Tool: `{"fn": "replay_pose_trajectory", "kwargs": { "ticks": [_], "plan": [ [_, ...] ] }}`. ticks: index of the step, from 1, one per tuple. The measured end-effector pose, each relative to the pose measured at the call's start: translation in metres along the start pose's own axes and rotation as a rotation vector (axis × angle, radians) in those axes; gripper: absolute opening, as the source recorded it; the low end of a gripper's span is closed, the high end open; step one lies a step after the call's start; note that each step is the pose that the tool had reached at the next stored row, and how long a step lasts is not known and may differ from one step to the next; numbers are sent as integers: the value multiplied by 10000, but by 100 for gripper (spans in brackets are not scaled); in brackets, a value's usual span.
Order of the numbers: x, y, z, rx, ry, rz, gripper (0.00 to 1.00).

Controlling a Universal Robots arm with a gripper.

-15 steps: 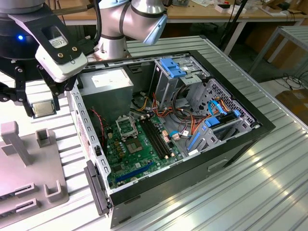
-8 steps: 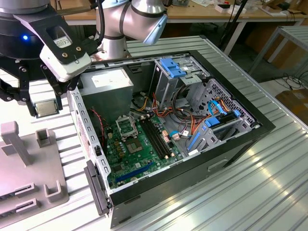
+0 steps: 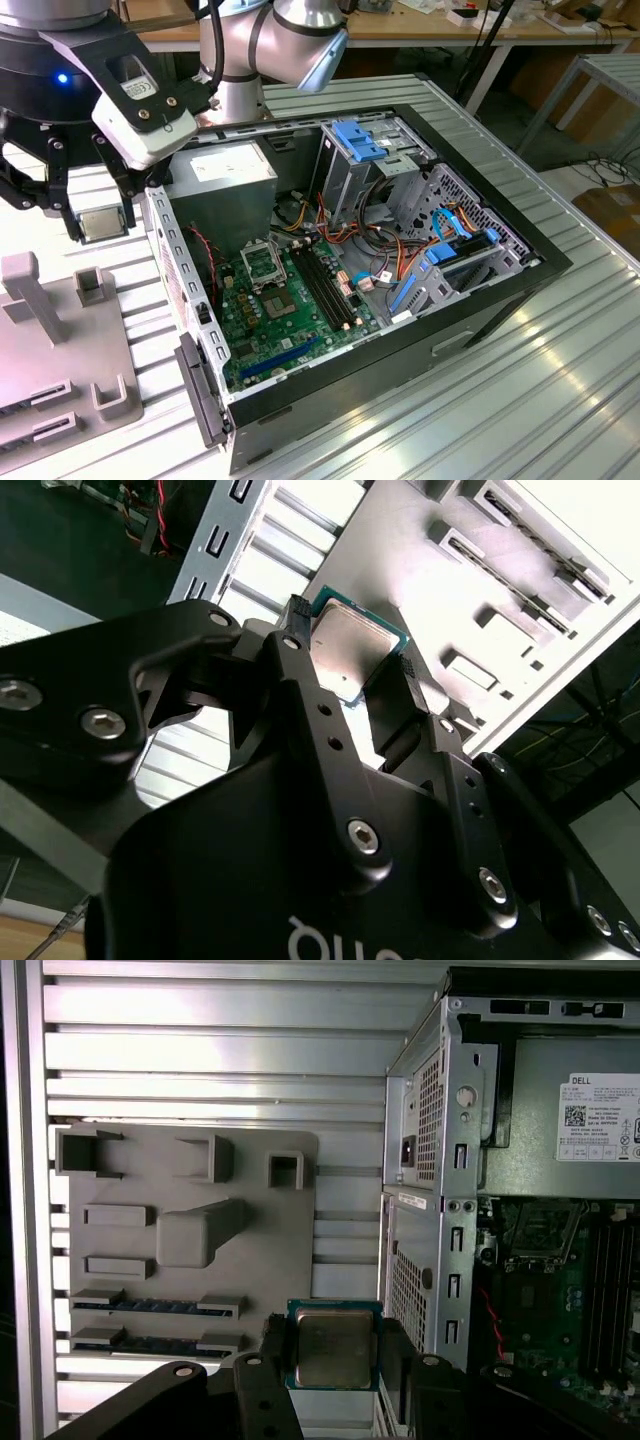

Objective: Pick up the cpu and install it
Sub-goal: 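Pick up the cpu and move it towards the insertion slot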

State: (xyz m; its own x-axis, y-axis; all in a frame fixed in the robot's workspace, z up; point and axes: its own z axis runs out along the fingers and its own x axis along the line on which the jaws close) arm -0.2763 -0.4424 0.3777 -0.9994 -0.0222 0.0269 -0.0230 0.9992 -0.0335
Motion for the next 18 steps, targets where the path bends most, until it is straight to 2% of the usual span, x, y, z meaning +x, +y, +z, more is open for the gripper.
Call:
{"fn": "replay_pose_trajectory", "kwargs": {
  "ticks": [10, 18],
  "plan": [
    [-49, -1, 3, 0, 0, 1, 47],
    [-141, -3, 5, 1, 1, 1, 47]
  ]
}}
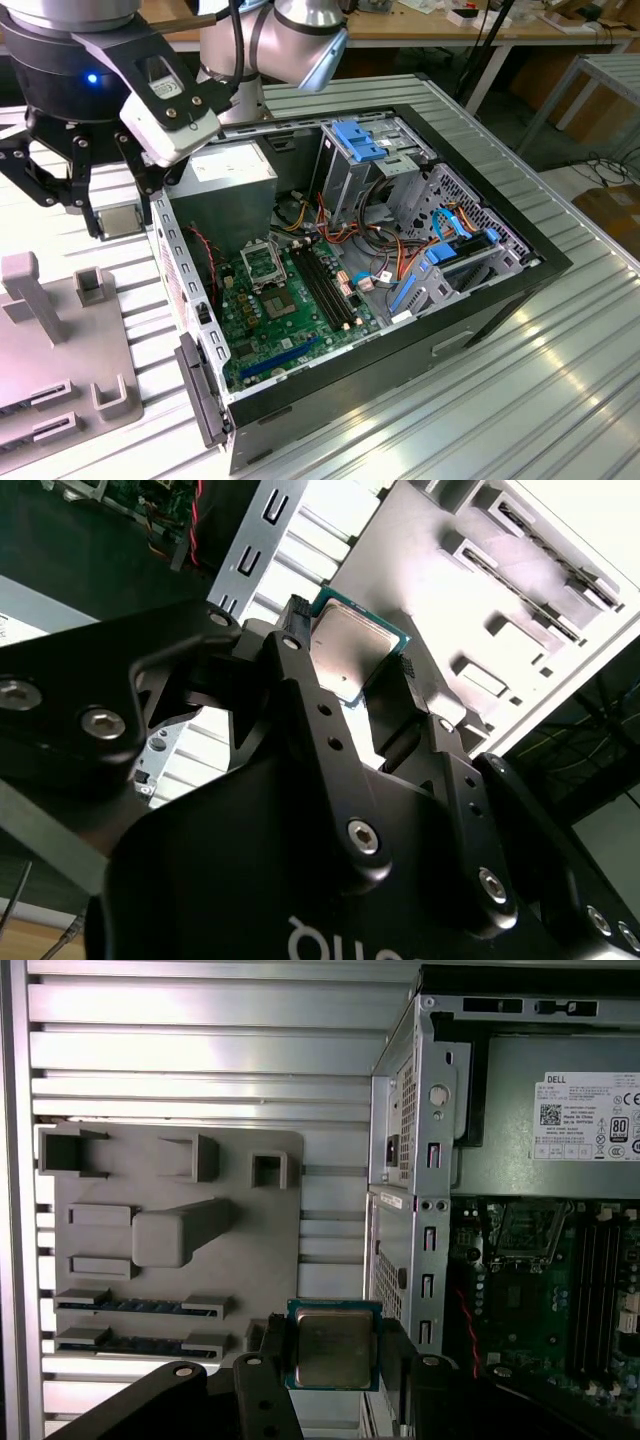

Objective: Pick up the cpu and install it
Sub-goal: 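Pick up the cpu and move it towards the insertion slot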

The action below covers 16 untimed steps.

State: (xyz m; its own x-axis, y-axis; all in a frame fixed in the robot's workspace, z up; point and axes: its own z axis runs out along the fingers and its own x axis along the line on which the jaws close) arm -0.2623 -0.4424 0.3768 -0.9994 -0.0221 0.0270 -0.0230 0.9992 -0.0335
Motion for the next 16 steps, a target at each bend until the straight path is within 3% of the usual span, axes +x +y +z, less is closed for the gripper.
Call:
{"fn": "replay_pose_trajectory", "kwargs": {
  "ticks": [5, 16],
  "plan": [
    [-116, -3, -2, 0, -4, 0, 47],
    [-286, -6, -2, 1, -44, 2, 47]
  ]
}}
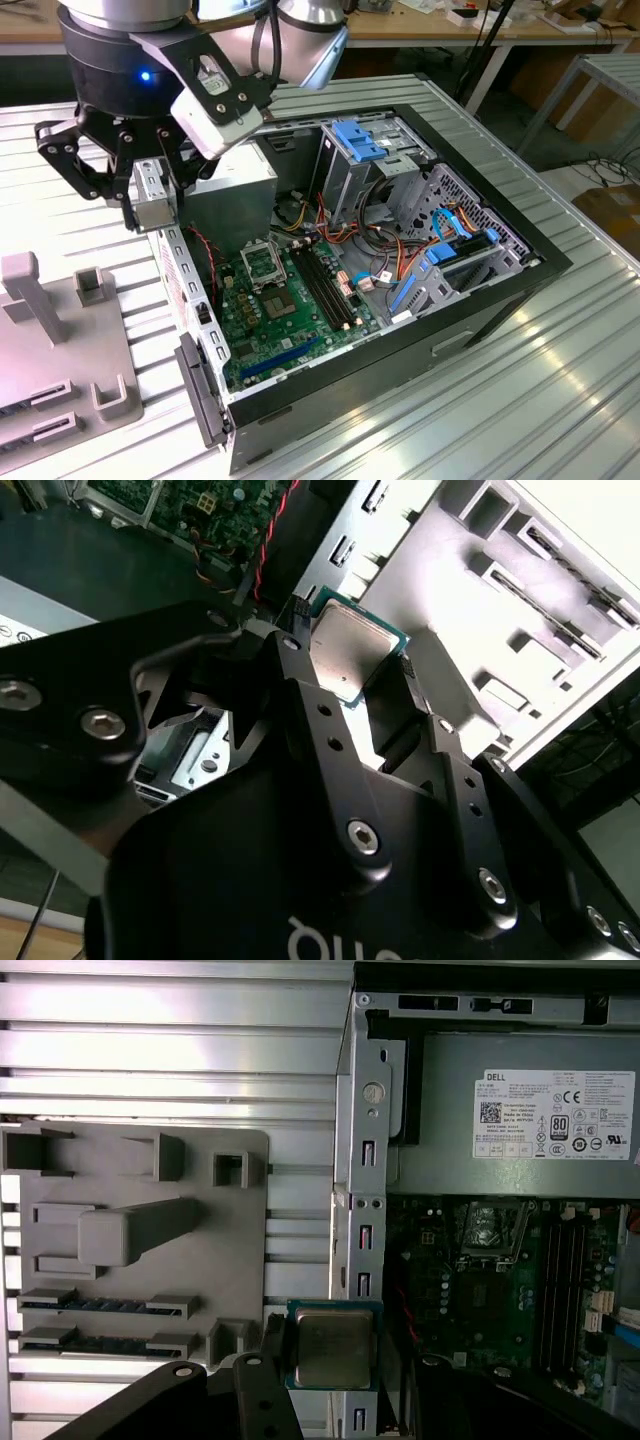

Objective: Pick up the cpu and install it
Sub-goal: 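Pick up the cpu and move it towards the insertion slot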

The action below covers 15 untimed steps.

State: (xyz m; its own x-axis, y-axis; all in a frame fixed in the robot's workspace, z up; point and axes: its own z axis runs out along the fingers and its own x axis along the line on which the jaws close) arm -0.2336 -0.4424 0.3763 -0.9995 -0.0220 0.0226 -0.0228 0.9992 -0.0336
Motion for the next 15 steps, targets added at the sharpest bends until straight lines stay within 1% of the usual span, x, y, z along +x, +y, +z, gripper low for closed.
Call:
{"fn": "replay_pose_trajectory", "kwargs": {
  "ticks": [2, 4, 10, 15],
  "plan": [
    [-26, 0, 0, 1, -7, 0, 47],
    [-66, -1, 0, 1, -19, 1, 47],
    [-140, -3, 0, 1, -47, 2, 47],
    [-199, -4, 1, 3, -98, 4, 47]
  ]
}}
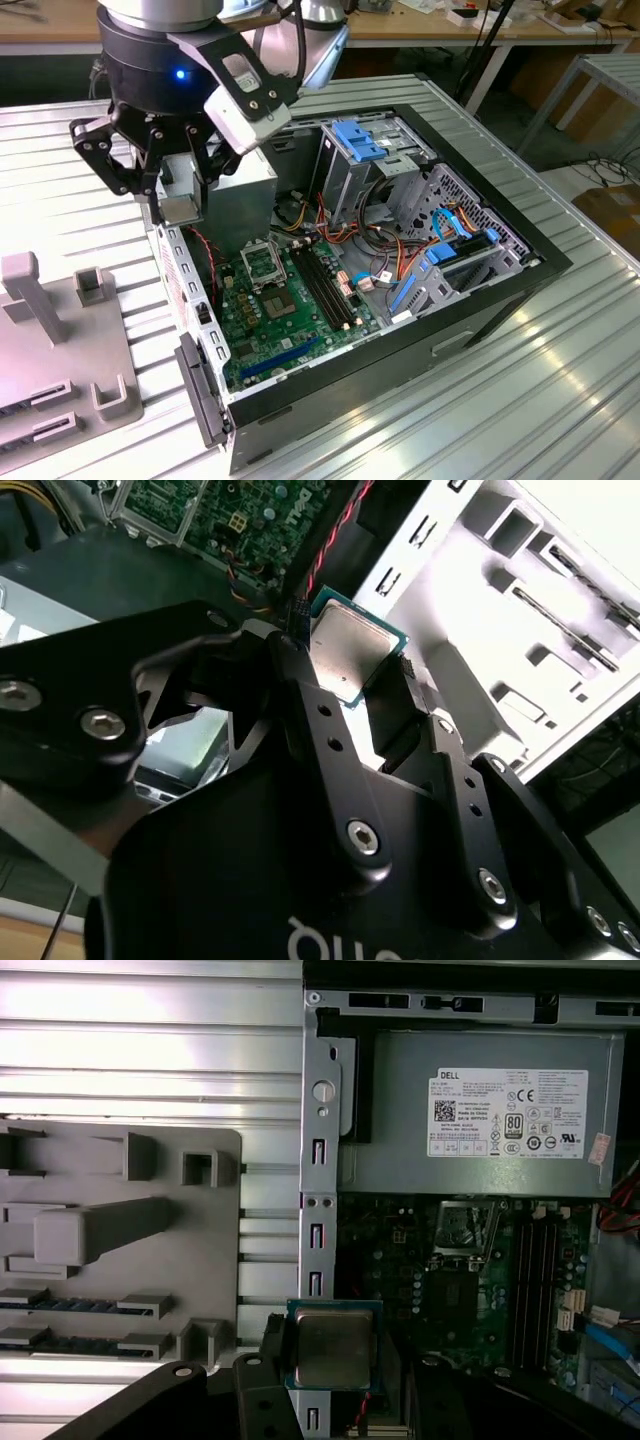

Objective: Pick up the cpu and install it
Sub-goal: 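Pick up the cpu and move it towards the insertion slot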

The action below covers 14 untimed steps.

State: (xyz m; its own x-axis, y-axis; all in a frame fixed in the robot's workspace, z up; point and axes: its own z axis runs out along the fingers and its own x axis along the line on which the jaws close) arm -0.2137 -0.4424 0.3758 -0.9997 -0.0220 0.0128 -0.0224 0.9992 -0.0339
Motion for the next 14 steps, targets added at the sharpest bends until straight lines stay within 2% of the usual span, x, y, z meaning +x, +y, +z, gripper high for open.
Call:
{"fn": "replay_pose_trajectory", "kwargs": {
  "ticks": [5, 14],
  "plan": [
    [-85, -2, 5, 1, -58, 2, 47],
    [-292, -6, 12, 7, -86, 38, 47]
  ]
}}
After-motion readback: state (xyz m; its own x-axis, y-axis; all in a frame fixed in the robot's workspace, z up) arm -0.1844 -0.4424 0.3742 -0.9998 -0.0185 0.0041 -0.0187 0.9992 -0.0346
